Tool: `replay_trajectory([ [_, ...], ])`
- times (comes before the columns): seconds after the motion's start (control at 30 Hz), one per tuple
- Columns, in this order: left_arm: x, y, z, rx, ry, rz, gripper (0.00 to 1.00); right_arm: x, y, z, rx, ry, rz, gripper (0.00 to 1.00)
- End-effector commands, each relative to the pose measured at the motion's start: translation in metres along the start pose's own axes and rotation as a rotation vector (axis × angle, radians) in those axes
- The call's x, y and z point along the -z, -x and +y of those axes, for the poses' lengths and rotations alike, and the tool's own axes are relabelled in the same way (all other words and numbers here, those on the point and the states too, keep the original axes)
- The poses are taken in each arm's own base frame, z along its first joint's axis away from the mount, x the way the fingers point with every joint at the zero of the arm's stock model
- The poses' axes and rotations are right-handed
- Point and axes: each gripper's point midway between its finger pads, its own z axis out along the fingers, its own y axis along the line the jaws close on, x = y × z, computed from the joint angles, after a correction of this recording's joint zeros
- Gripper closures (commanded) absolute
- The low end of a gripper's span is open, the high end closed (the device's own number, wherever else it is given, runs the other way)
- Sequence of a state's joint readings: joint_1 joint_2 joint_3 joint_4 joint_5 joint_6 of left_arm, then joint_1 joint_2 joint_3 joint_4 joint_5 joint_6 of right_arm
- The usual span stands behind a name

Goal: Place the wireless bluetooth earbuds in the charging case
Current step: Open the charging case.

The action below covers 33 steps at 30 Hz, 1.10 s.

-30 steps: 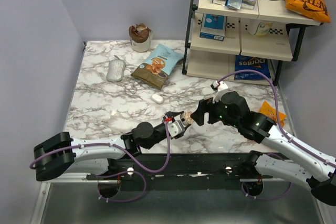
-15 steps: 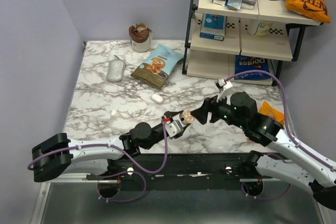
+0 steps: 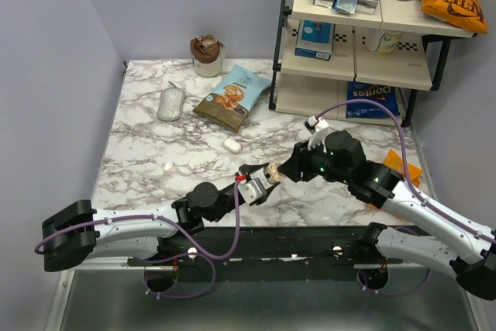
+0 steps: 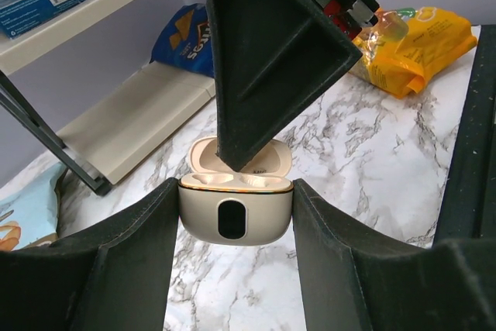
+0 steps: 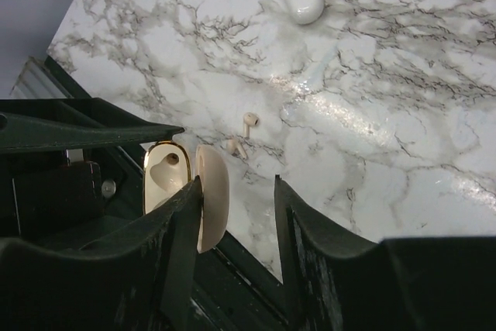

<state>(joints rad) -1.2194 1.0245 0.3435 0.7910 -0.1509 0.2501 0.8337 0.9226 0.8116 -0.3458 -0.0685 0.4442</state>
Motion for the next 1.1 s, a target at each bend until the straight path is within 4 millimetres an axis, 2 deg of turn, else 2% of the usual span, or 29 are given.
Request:
replay_trajectory([
  [0.0, 0.004, 0.009, 0.005, 0.005, 0.030, -0.037, 1.00, 0.001, 0.006, 0.010, 0.006, 0.046, 0.005, 0.56],
  [0.23, 0.004, 0.008, 0.007, 0.006, 0.041, -0.038, 1.00, 0.000, 0.005, 0.018, 0.016, 0.095, 0.011, 0.73],
  [0.33, 0.003, 0.005, 0.008, 0.009, 0.050, -0.029, 1.00, 0.002, 0.006, 0.022, 0.026, 0.116, 0.005, 0.86],
  [0.37, 0.003, 0.005, 0.009, 0.018, 0.058, -0.025, 1.00, 0.003, 0.008, 0.022, 0.037, 0.118, 0.000, 0.99],
  [0.43, 0.001, 0.000, 0.014, 0.033, 0.095, 0.007, 0.99, 0.005, 0.009, 0.023, 0.055, 0.123, -0.005, 0.99],
  [0.47, 0.000, -0.003, 0.015, 0.049, 0.107, 0.025, 0.91, 0.007, 0.012, 0.024, 0.071, 0.126, -0.015, 0.99],
  [0.5, -0.001, -0.007, 0.015, 0.052, 0.107, 0.047, 0.69, 0.009, 0.014, 0.023, 0.081, 0.120, -0.019, 0.99],
  [0.53, -0.004, -0.003, 0.016, 0.057, 0.110, 0.054, 0.56, 0.011, 0.017, 0.023, 0.093, 0.119, -0.029, 0.99],
  [0.6, -0.004, -0.012, 0.015, 0.067, 0.112, 0.109, 0.31, 0.017, 0.022, 0.023, 0.134, 0.116, -0.042, 0.99],
  [0.67, -0.005, -0.012, 0.014, 0.069, 0.108, 0.114, 0.20, 0.023, 0.028, 0.025, 0.172, 0.123, -0.056, 0.99],
  [0.7, -0.004, -0.012, 0.014, 0.075, 0.109, 0.112, 0.08, 0.026, 0.030, 0.029, 0.184, 0.135, -0.054, 0.99],
  [0.77, -0.004, -0.011, 0.016, 0.083, 0.123, 0.112, 0.01, 0.029, 0.032, 0.029, 0.211, 0.136, -0.052, 0.99],
  [0.97, -0.003, -0.006, 0.029, 0.105, 0.182, 0.156, 0.01, 0.042, 0.040, 0.036, 0.288, 0.163, -0.060, 0.99],
  [1.0, -0.001, 0.003, 0.029, 0.114, 0.174, 0.146, 0.01, 0.044, 0.041, 0.033, 0.309, 0.148, -0.063, 0.99],
  [1.07, 0.002, 0.011, 0.014, 0.127, 0.039, 0.164, 0.01, 0.047, 0.048, 0.028, 0.381, 0.121, -0.089, 0.99],
])
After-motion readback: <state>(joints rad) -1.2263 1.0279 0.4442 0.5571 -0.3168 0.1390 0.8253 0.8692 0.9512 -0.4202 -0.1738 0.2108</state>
